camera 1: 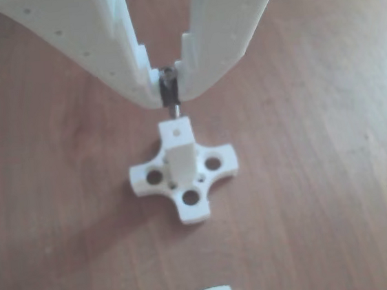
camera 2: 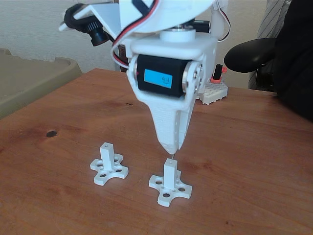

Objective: Grab the screw and set it in the hole.

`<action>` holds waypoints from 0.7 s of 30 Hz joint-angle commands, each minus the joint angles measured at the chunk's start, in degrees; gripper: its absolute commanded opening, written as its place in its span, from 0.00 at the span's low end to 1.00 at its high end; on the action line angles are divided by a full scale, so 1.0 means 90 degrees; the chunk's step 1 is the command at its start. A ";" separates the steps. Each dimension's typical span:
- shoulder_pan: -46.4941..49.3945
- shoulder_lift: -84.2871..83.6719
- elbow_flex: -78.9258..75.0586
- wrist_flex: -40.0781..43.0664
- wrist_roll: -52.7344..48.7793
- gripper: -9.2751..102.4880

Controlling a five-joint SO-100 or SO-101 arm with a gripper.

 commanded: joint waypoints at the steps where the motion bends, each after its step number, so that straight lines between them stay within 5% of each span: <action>1: -0.0010 0.0283 -0.0088 -0.0059 0.0029 0.04; 21: 0.0049 0.0205 0.0010 -0.0215 0.0000 0.04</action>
